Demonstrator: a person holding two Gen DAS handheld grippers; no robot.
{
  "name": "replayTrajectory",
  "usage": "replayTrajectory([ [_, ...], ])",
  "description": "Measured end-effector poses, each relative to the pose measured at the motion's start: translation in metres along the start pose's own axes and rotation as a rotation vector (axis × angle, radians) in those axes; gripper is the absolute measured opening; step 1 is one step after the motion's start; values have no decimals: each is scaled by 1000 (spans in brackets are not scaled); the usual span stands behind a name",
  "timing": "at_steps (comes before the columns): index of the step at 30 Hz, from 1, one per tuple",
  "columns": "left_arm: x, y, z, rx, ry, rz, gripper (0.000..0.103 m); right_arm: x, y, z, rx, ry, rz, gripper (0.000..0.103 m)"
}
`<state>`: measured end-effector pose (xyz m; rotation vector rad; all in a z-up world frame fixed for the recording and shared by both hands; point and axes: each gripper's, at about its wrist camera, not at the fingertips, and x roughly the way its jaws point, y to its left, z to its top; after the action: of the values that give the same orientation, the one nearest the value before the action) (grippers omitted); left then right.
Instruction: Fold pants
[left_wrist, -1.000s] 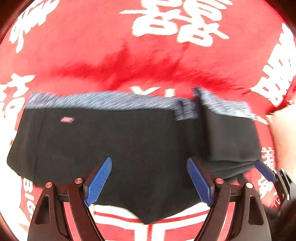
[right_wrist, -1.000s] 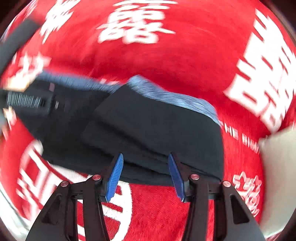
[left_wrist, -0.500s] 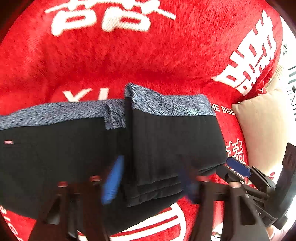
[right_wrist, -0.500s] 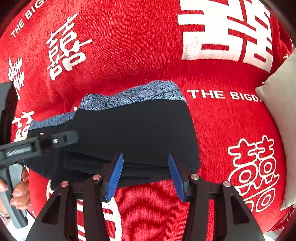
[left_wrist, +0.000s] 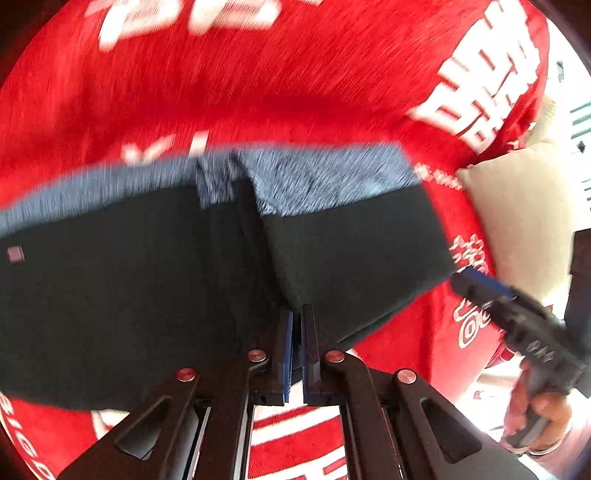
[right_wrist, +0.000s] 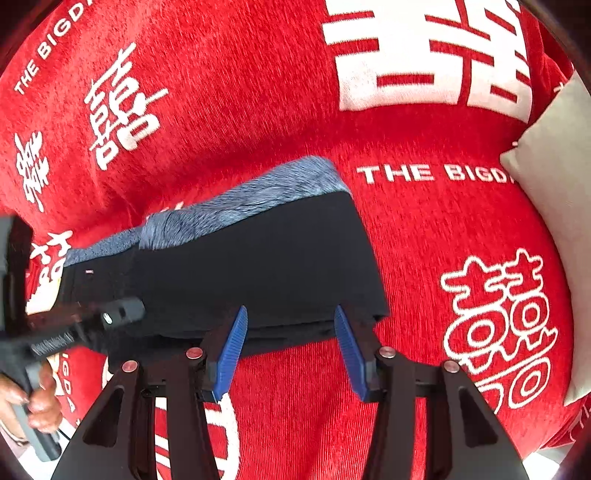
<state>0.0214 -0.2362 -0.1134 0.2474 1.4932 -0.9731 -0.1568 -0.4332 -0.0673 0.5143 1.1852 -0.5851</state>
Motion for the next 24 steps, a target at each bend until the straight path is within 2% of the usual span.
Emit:
replayTrajectory([
  [4,5,10,-9,-69,-30,-17,5,6,-1,-8,-4,28,4,53],
  [6,-2,10,-9,-93,-46,9,5,7,-3,-10,-2,35,7,53],
  [10,-21,4,-6,-47,-57,95,5,2,-11,-4,17,24,9,53],
  [17,-27,-28,16,22,-87,149,5,-5,-34,22,74,-3,35,53],
  [19,-22,-34,22,29,-99,171,5,0,-40,32,93,2,55,30],
  [24,6,-38,36,-40,-103,290,5,24,-43,61,97,39,47,29],
])
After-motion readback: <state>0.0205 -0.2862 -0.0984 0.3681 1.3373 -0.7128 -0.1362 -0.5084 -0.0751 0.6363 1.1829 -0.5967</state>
